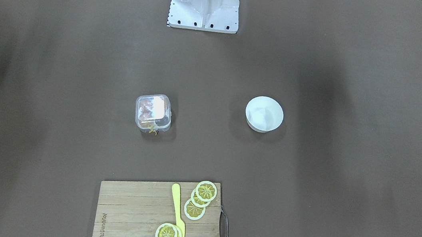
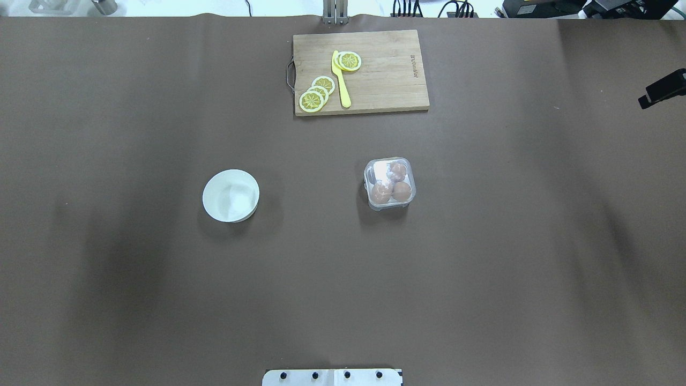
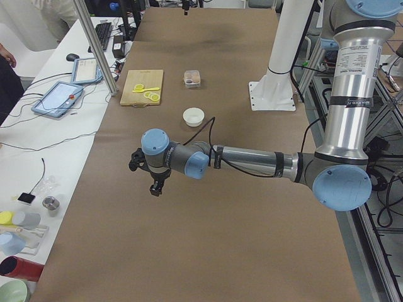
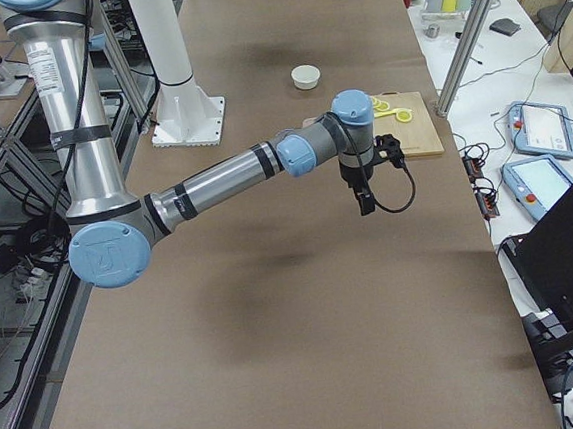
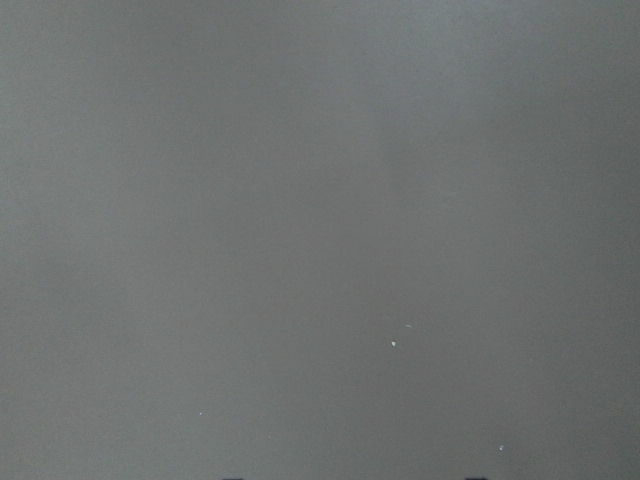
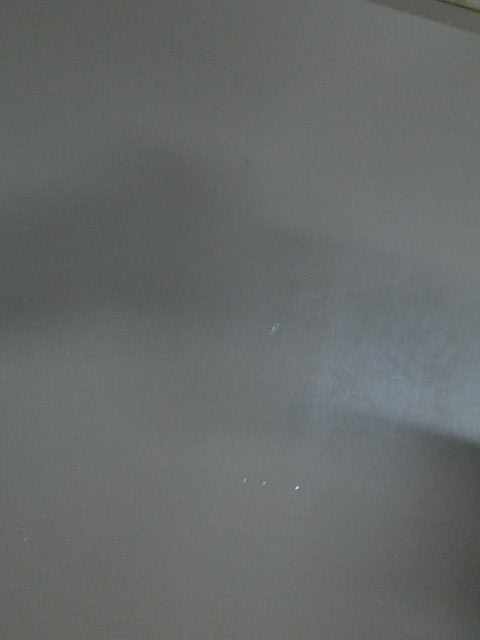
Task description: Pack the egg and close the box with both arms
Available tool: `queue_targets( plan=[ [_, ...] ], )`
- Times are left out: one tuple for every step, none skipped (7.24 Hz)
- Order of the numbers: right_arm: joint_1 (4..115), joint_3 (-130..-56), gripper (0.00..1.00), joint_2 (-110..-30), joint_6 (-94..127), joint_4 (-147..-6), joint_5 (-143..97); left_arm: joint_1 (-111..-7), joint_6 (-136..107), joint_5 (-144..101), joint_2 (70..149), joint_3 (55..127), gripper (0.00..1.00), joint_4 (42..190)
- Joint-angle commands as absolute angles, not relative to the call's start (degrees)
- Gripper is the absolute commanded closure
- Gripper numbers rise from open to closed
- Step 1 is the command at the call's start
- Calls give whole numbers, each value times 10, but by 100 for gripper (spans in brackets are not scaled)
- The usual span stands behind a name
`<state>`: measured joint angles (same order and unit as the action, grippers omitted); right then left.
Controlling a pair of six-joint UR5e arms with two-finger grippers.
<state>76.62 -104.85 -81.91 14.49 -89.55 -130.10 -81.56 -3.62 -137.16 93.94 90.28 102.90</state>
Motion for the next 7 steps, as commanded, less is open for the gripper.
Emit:
queue_targets(
  plan=[
    [793, -1042, 0, -820, 142, -941, -1310, -827, -37, -1371, 941, 891, 3, 1019],
    [798, -1020, 0, -819, 139, -940, -1313, -828, -37, -1371, 940, 888, 3, 1019],
    [804, -993, 0, -820, 112, -937, -1312, -830, -37, -1371, 940, 888, 3, 1019],
    [813, -970, 0, -821, 85, -937, -1314, -831, -37, -1372, 940, 888, 3, 1019],
    [817, -969, 0, -824, 83, -937, -1314, -831, -37, -1371, 940, 887, 3, 1019],
    [818, -969, 0, -824, 83, -935, -1314, -833, -37, -1372, 938, 887, 3, 1019],
    [820, -971, 0, -824, 83, -937, -1317, -832, -37, -1372, 936, 887, 3, 1019]
  ],
)
